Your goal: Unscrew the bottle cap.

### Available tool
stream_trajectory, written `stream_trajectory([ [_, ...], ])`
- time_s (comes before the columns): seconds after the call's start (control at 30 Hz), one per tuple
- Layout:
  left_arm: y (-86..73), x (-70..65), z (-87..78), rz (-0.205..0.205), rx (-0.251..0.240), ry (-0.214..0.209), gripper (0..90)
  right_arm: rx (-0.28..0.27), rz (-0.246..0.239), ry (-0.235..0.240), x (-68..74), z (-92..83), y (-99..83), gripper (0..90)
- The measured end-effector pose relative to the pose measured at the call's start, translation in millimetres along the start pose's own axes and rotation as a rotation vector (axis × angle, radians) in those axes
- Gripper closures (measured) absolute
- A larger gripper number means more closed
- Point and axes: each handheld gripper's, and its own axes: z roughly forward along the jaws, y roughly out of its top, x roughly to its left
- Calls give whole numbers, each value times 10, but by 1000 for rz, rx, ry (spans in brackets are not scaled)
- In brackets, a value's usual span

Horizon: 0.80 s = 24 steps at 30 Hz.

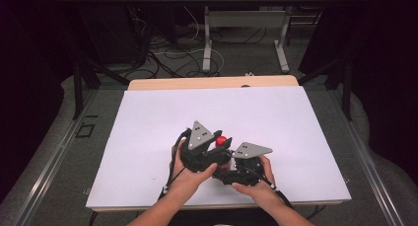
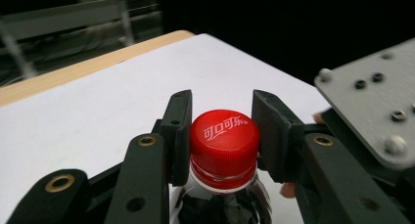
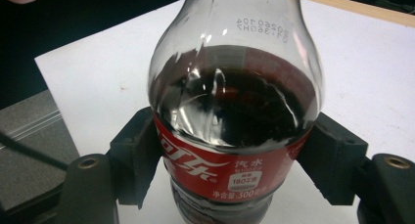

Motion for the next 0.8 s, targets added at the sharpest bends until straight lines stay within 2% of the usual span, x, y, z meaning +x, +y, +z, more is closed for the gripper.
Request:
stream_trajectory([
  [0.1, -7, -30, 10, 8, -16, 4, 606, 1, 7, 6, -13, 1, -3, 293],
  [0.13, -4, -21, 3, 4, -16, -17, 556, 0, 0, 13, -28, -9, -1, 293],
  [0.17, 6, -7, -7, 3, -11, -40, 556, 0, 0, 13, -28, -9, -1, 293],
  [0.2, 48, 28, -30, 17, 10, -67, 492, 15, -3, 25, -36, -23, 6, 293],
  [0.23, 48, 28, -30, 17, 10, -67, 464, 15, -3, 25, -36, -23, 6, 293],
  [0.27, 78, 65, -46, 29, 17, -106, 434, -6, -1, 28, -42, -23, 6, 293],
  [0.3, 139, 163, -66, 22, 25, -220, 409, -6, -1, 36, -41, -25, 10, 293],
  [0.33, 139, 163, -66, 22, 25, -220, 395, -11, -3, 43, -39, -29, 12, 293],
  [0.37, 187, 277, -69, 26, 45, -316, 384, -20, -4, 54, -38, -29, 14, 293],
  [0.4, 187, 277, -69, 26, 45, -316, 380, -20, -4, 54, -38, -29, 14, 293],
  [0.43, 210, 376, -67, 53, 41, -381, 380, -17, -19, 72, -27, -34, 23, 293],
  [0.47, 210, 376, -67, 53, 41, -381, 380, -19, -24, 82, -13, -38, 24, 293],
  [0.5, 213, 461, -67, 83, 51, -426, 380, -20, -34, 89, 1, -39, 27, 293],
  [0.53, 213, 461, -67, 83, 51, -426, 382, -14, -42, 97, 13, -44, 32, 293],
  [0.63, 191, 534, -75, 93, 56, -476, 407, -20, -53, 107, 32, -42, 34, 293],
  [0.7, 171, 567, -77, 100, 60, -486, 446, -22, -52, 116, 55, -28, 32, 293],
  [0.73, 161, 583, -74, 107, 60, -495, 476, -10, -71, 122, 46, -29, 34, 293],
  [0.8, 144, 605, -67, 116, 73, -519, 505, -18, -57, 120, 62, -24, 29, 293],
])
